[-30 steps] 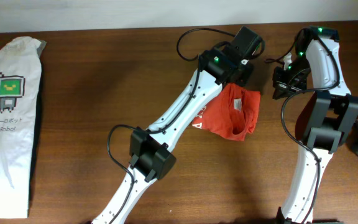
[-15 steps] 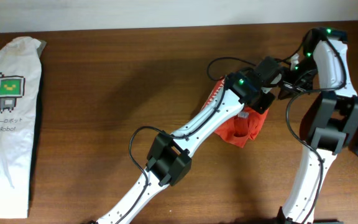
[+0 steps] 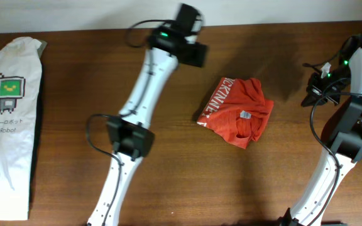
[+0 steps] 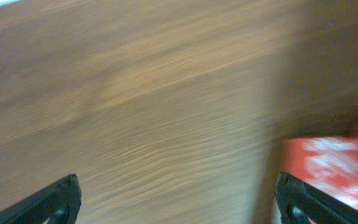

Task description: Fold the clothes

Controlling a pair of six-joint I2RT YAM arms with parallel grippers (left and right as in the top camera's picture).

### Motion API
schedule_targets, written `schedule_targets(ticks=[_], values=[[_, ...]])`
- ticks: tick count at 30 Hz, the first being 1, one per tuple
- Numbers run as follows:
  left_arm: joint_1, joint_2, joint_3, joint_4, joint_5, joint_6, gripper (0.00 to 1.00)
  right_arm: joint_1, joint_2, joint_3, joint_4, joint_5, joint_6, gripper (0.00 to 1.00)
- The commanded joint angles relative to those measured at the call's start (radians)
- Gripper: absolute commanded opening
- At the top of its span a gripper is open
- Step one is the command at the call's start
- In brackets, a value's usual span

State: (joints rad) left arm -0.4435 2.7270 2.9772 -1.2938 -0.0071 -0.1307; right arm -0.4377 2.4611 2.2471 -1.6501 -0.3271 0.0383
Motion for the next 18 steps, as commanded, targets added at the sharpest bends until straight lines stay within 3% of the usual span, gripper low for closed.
schedule_targets(ticks=[1, 4, 7, 8, 9, 12, 16, 18], values=[[0.174, -0.002, 0.012, -0.090, 0.067, 0.013, 0.99, 0.013, -0.006, -0.003, -0.049, -0.176, -0.135, 0.04], [0.314, -0.002, 0.012, -0.137, 0.318, 0.126, 0.99, 0.020, -0.036, -0.003, -0.049, -0.343, -0.278, 0.04], [0.423, -0.002, 0.012, -0.160, 0.396, 0.172, 0.99, 0.032, -0.069, -0.018, -0.050, -0.378, -0.291, 0.05], [0.442, -0.002, 0.012, -0.172, 0.439, 0.230, 0.99, 0.038, -0.088, -0.029, -0.050, -0.405, -0.334, 0.30], [0.468, -0.002, 0.012, -0.189, 0.476, 0.261, 0.99, 0.046, -0.103, -0.032, -0.050, -0.407, -0.338, 0.95], [0.512, -0.002, 0.012, -0.185, 0.477, 0.289, 0.99, 0.094, -0.121, -0.035, -0.050, -0.406, -0.308, 0.99], [0.581, -0.002, 0.012, -0.197, 0.470, 0.306, 0.99, 0.185, -0.123, -0.046, -0.050, -0.362, -0.163, 0.99], [0.627, -0.002, -0.004, -0.217, 0.494, 0.337, 0.99, 0.231, -0.126, -0.129, -0.050, -0.350, -0.164, 0.99]])
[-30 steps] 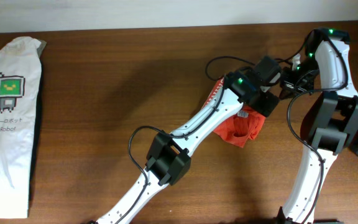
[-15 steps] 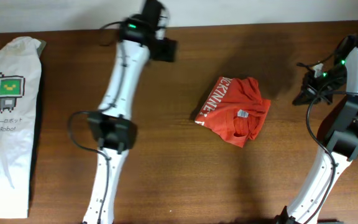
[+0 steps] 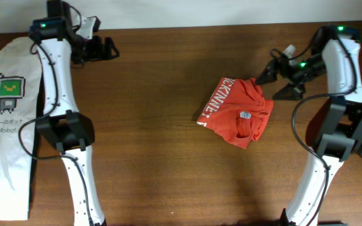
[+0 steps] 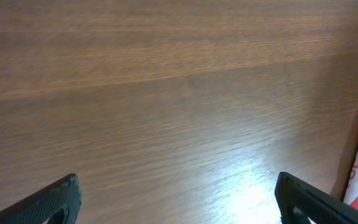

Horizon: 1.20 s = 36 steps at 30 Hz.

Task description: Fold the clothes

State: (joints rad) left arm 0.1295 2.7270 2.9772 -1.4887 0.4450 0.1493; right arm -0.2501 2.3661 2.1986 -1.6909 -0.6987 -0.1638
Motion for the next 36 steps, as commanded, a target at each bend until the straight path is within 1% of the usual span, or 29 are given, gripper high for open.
schedule_targets(ticks=[1, 3, 5, 8, 10, 12, 14, 16, 17, 18, 19, 21, 23, 27, 29, 33, 36], values=[[0.070, -0.002, -0.027, -0.028, 0.089, 0.094, 0.99, 0.050, -0.038, -0.128, -0.009, 0.013, 0.006, 0.99], [0.077, -0.002, -0.074, -0.024, 0.121, 0.131, 0.99, 0.046, -0.070, -0.235, -0.009, -0.015, -0.074, 0.99], [0.073, -0.002, -0.124, -0.018, 0.121, 0.141, 0.99, 0.045, -0.122, -0.320, -0.008, -0.016, -0.130, 0.99], [0.066, -0.002, -0.148, -0.017, 0.180, 0.200, 0.99, 0.046, -0.191, -0.327, -0.008, -0.003, -0.178, 0.99], [0.063, -0.002, -0.148, -0.024, 0.227, 0.254, 0.99, 0.048, -0.266, -0.341, -0.009, 0.016, -0.175, 0.99], [0.063, -0.002, -0.148, -0.032, 0.275, 0.298, 0.99, 0.023, -0.305, -0.370, -0.008, 0.063, -0.141, 0.99], [0.063, -0.002, -0.148, -0.031, 0.312, 0.321, 0.99, -0.043, -0.308, -0.475, 0.019, 0.056, -0.033, 0.99], [0.062, -0.002, -0.148, -0.031, 0.311, 0.328, 0.99, -0.077, -0.309, -0.576, 0.068, 0.056, -0.018, 0.99], [0.062, -0.002, -0.148, -0.031, 0.311, 0.328, 0.99, -0.105, -0.309, -0.679, 0.154, 0.056, 0.040, 0.99], [0.062, -0.002, -0.148, -0.030, 0.311, 0.328, 0.99, -0.123, -0.309, -0.760, 0.233, 0.044, 0.068, 0.99], [0.062, -0.002, -0.148, -0.031, 0.311, 0.328, 0.99, -0.134, -0.309, -0.816, 0.286, 0.023, 0.068, 0.99], [0.062, -0.002, -0.148, -0.030, 0.311, 0.328, 0.99, -0.134, -0.309, -0.935, 0.443, -0.045, 0.024, 0.99], [0.062, -0.002, -0.148, -0.032, 0.312, 0.328, 0.99, -0.121, -0.309, -1.001, 0.580, -0.134, 0.011, 0.99], [0.062, -0.002, -0.148, -0.043, 0.330, 0.339, 0.99, -0.108, -0.309, -1.070, 0.802, -0.319, 0.012, 0.99], [0.062, -0.002, -0.148, -0.042, 0.330, 0.339, 0.99, -0.108, -0.309, -1.074, 0.883, -0.330, 0.048, 0.99], [0.062, -0.002, -0.148, -0.042, 0.330, 0.339, 0.99, -0.106, -0.309, -1.074, 0.950, -0.338, 0.080, 0.99], [0.059, -0.002, -0.148, -0.042, 0.330, 0.339, 0.99, -0.077, -0.308, -1.075, 1.031, -0.338, 0.151, 0.99]])
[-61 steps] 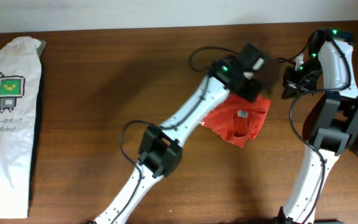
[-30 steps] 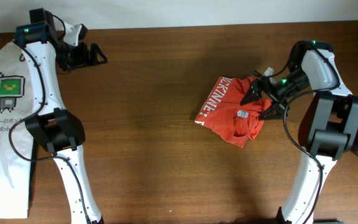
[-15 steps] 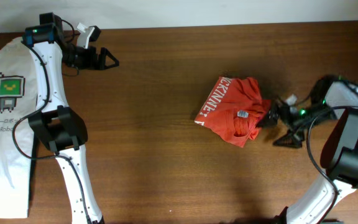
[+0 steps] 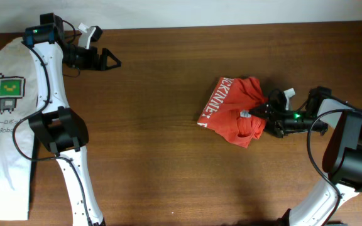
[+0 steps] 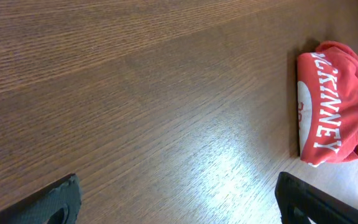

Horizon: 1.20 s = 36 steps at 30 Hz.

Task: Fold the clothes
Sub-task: 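Grasp the folded red shirt bundle with the right gripper, then carry the shirt bundle to the right table edge with the right gripper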

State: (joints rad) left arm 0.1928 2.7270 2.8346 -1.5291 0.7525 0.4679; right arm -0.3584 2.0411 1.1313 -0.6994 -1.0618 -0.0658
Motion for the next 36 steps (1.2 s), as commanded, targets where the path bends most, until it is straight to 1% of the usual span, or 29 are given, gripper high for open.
schedule_targets(ticks=[1, 4, 5, 8, 9, 11, 14, 15, 17, 19, 20, 22, 24, 25, 27, 28, 29, 30, 31, 32, 34, 36], values=[[-0.007, -0.002, -0.005, -0.002, 0.023, 0.021, 0.99, 0.061, 0.017, -0.008, 0.089, 0.026, 0.093, 0.99], [-0.015, -0.002, -0.005, -0.002, 0.023, 0.021, 0.99, 0.143, 0.017, -0.008, 0.215, 0.028, 0.210, 0.99], [-0.019, -0.002, -0.005, -0.002, 0.023, 0.021, 0.99, 0.178, 0.017, -0.008, 0.264, 0.066, 0.290, 0.99], [-0.039, -0.002, -0.005, -0.003, 0.022, 0.021, 0.99, 0.250, 0.017, -0.008, 0.348, 0.204, 0.471, 0.99], [-0.053, -0.002, -0.005, -0.008, 0.023, 0.020, 0.99, 0.261, 0.017, -0.007, 0.379, 0.208, 0.499, 0.99], [-0.074, -0.002, -0.006, -0.019, 0.023, 0.021, 0.99, 0.262, 0.017, -0.007, 0.383, 0.210, 0.502, 0.99], [-0.149, -0.002, -0.008, -0.014, 0.005, 0.021, 0.98, 0.262, 0.018, -0.007, 0.383, 0.208, 0.516, 0.99], [-0.184, 0.002, -0.008, -0.009, -0.041, 0.020, 0.94, 0.262, 0.018, -0.008, 0.383, 0.206, 0.520, 0.98], [-0.228, 0.013, -0.013, 0.004, -0.112, 0.020, 0.93, 0.262, 0.018, -0.007, 0.382, 0.205, 0.520, 0.99], [-0.289, 0.047, -0.022, 0.013, -0.129, 0.019, 0.93, 0.262, 0.018, -0.007, 0.382, 0.195, 0.520, 0.99], [-0.311, 0.067, -0.023, 0.018, -0.130, 0.010, 0.93, 0.262, 0.018, -0.008, 0.382, 0.176, 0.520, 0.99], [-0.359, 0.143, -0.023, 0.056, -0.172, -0.087, 0.91, 0.262, 0.018, -0.008, 0.382, 0.152, 0.520, 0.99], [-0.381, 0.214, -0.023, 0.062, -0.174, -0.138, 0.74, 0.262, 0.018, -0.007, 0.383, 0.141, 0.520, 0.99], [-0.387, 0.241, -0.023, 0.062, -0.174, -0.159, 0.61, 0.262, 0.018, -0.007, 0.382, 0.137, 0.520, 0.99], [-0.391, 0.267, -0.023, 0.063, -0.174, -0.189, 0.26, 0.262, 0.018, -0.007, 0.383, 0.138, 0.519, 0.99], [-0.393, 0.270, -0.023, 0.062, -0.175, -0.210, 0.15, 0.262, 0.018, -0.007, 0.383, 0.138, 0.519, 0.99], [-0.396, 0.271, -0.023, 0.063, -0.182, -0.240, 0.11, 0.262, 0.018, -0.007, 0.383, 0.138, 0.519, 0.95], [-0.404, 0.271, -0.023, 0.063, -0.214, -0.267, 0.10, 0.262, 0.018, -0.007, 0.383, 0.138, 0.519, 0.93], [-0.414, 0.271, -0.023, 0.063, -0.244, -0.294, 0.06, 0.262, 0.018, -0.007, 0.383, 0.138, 0.519, 0.93], [-0.446, 0.271, -0.023, 0.054, -0.280, -0.296, 0.06, 0.262, 0.018, -0.007, 0.383, 0.138, 0.519, 0.93], [-0.490, 0.271, -0.023, 0.050, -0.291, -0.296, 0.06, 0.262, 0.018, -0.007, 0.383, 0.138, 0.519, 0.93], [-0.548, 0.271, -0.023, 0.048, -0.333, -0.296, 0.06, 0.262, 0.018, -0.007, 0.383, 0.129, 0.519, 0.93]])
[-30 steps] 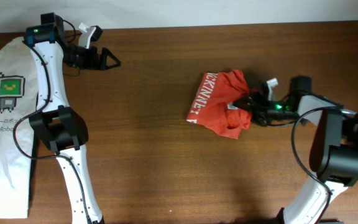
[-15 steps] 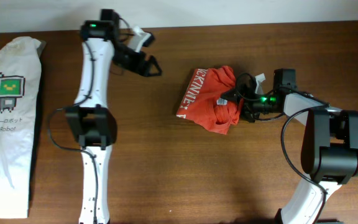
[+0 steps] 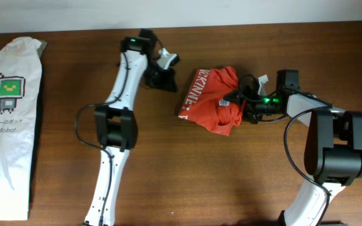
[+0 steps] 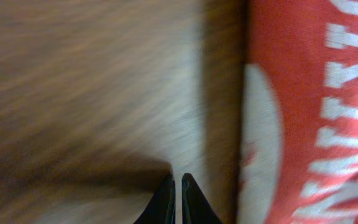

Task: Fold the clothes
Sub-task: 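Carry the shirt bundle to the right table edge with the right gripper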

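A crumpled red shirt [image 3: 207, 100] with white lettering lies on the wooden table [image 3: 168, 169] right of centre; in the left wrist view it is the red shirt [image 4: 316, 106] filling the right side. My left gripper [image 3: 171, 84] is shut and empty, its tips [image 4: 178, 182] low over the wood just left of the shirt's edge. My right gripper [image 3: 239, 100] lies low against the shirt's right side, with its jaws hidden among cloth and cables.
A white shirt [image 3: 8, 119] with a green robot print lies flat along the left edge of the table. Both arms stretch over the back half of the table, and the right arm's base [image 3: 332, 157] stands at the right.
The left gripper was open at the back left near the white shirt; now it is shut beside the red shirt's left edge. The red shirt lies further left and back, the right gripper still against it.
First the left gripper was open behind the red shirt and the right arm was folded at the far right. Then the left was at the back left and the right just behind the shirt. Later the right lay low at the shirt's right edge. Now the shirt has shifted left.
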Controlling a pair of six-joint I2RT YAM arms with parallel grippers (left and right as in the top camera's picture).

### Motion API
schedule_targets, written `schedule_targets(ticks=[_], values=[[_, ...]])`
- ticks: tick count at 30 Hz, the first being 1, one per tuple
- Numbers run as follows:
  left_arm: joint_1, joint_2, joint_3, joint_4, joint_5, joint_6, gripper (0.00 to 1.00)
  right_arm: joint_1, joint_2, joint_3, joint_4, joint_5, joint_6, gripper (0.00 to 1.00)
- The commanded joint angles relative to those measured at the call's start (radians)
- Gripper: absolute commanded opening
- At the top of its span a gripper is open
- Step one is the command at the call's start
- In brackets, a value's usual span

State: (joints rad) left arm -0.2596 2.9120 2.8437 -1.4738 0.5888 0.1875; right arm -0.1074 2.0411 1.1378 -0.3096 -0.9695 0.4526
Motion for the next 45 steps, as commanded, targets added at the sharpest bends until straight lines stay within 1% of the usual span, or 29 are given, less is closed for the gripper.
schedule_targets(ticks=[1, 2, 4, 8, 9, 10, 11, 12, 17, 19, 22, 23, 24, 25, 26, 29, 30, 32, 33, 34, 37, 39, 40, 42, 45], values=[[-0.130, 0.086, -0.032, -0.009, -0.196, -0.015, 0.06, 0.011, 0.018, -0.014, -0.007, 0.035, 0.001, 0.94], [-0.172, 0.086, -0.032, -0.011, -0.205, -0.015, 0.06, 0.011, 0.018, -0.014, -0.007, 0.030, 0.001, 0.93], [-0.209, 0.086, -0.032, -0.009, -0.259, -0.015, 0.06, 0.011, 0.018, -0.014, -0.007, 0.023, 0.001, 0.93], [-0.219, 0.085, -0.032, -0.028, -0.268, -0.016, 0.06, 0.011, 0.018, -0.014, -0.006, 0.019, 0.001, 0.93], [-0.219, 0.085, -0.032, -0.034, -0.268, -0.016, 0.06, 0.011, 0.018, -0.014, -0.003, 0.019, 0.001, 0.92], [-0.219, 0.085, -0.032, -0.038, -0.269, -0.016, 0.06, 0.011, 0.018, -0.014, 0.001, 0.019, 0.001, 0.74], [-0.219, 0.085, -0.032, -0.038, -0.272, -0.016, 0.06, 0.011, 0.018, -0.014, 0.001, 0.020, 0.001, 0.46], [-0.217, 0.085, -0.032, -0.038, -0.272, -0.016, 0.06, 0.011, 0.018, -0.014, 0.004, 0.021, 0.001, 0.05], [-0.195, 0.084, -0.031, -0.039, -0.272, -0.018, 0.06, 0.011, 0.016, -0.005, 0.039, 0.037, -0.004, 0.04], [-0.169, 0.076, -0.031, -0.039, -0.298, -0.019, 0.05, 0.011, -0.003, 0.014, 0.037, 0.035, -0.031, 0.04], [-0.094, 0.042, -0.031, -0.038, -0.309, -0.040, 0.05, 0.007, -0.106, 0.057, 0.021, 0.060, -0.052, 0.04], [-0.075, 0.034, -0.031, -0.038, -0.309, -0.042, 0.05, 0.007, -0.141, 0.074, -0.014, 0.107, -0.059, 0.04], [-0.052, 0.021, -0.031, -0.035, -0.309, -0.047, 0.05, 0.007, -0.186, 0.099, -0.071, 0.166, -0.098, 0.04], [-0.023, 0.004, -0.031, -0.030, -0.309, -0.053, 0.11, 0.007, -0.218, 0.120, -0.116, 0.217, -0.117, 0.04], [0.017, -0.021, -0.031, -0.026, -0.309, -0.053, 0.13, 0.003, -0.267, 0.166, -0.201, 0.298, -0.159, 0.04], [0.082, -0.059, -0.031, -0.034, -0.309, -0.053, 0.13, -0.056, -0.323, 0.286, -0.387, 0.432, -0.228, 0.04], [0.097, -0.065, -0.031, -0.040, -0.309, -0.053, 0.13, -0.092, -0.327, 0.327, -0.445, 0.476, -0.241, 0.04], [0.121, -0.070, -0.031, -0.057, -0.308, -0.053, 0.13, -0.187, -0.327, 0.381, -0.519, 0.493, -0.282, 0.04], [0.128, -0.070, -0.031, -0.061, -0.305, -0.053, 0.13, -0.232, -0.327, 0.389, -0.533, 0.492, -0.285, 0.04], [0.133, -0.070, -0.031, -0.062, -0.304, -0.053, 0.13, -0.329, -0.327, 0.393, -0.555, 0.492, -0.292, 0.04], [0.132, -0.070, -0.031, -0.061, -0.297, -0.053, 0.13, -0.550, -0.327, 0.393, -0.577, 0.484, -0.338, 0.04], [0.132, -0.070, -0.031, -0.062, -0.297, -0.053, 0.13, -0.641, -0.327, 0.393, -0.575, 0.484, -0.362, 0.04], [0.132, -0.070, -0.031, -0.064, -0.297, -0.053, 0.13, -0.683, -0.325, 0.393, -0.570, 0.485, -0.394, 0.04], [0.131, -0.070, -0.031, -0.071, -0.297, -0.053, 0.13, -0.733, -0.319, 0.393, -0.557, 0.510, -0.411, 0.04], [0.131, -0.070, -0.031, -0.084, -0.297, -0.053, 0.13, -0.782, -0.288, 0.392, -0.513, 0.511, -0.431, 0.04]])
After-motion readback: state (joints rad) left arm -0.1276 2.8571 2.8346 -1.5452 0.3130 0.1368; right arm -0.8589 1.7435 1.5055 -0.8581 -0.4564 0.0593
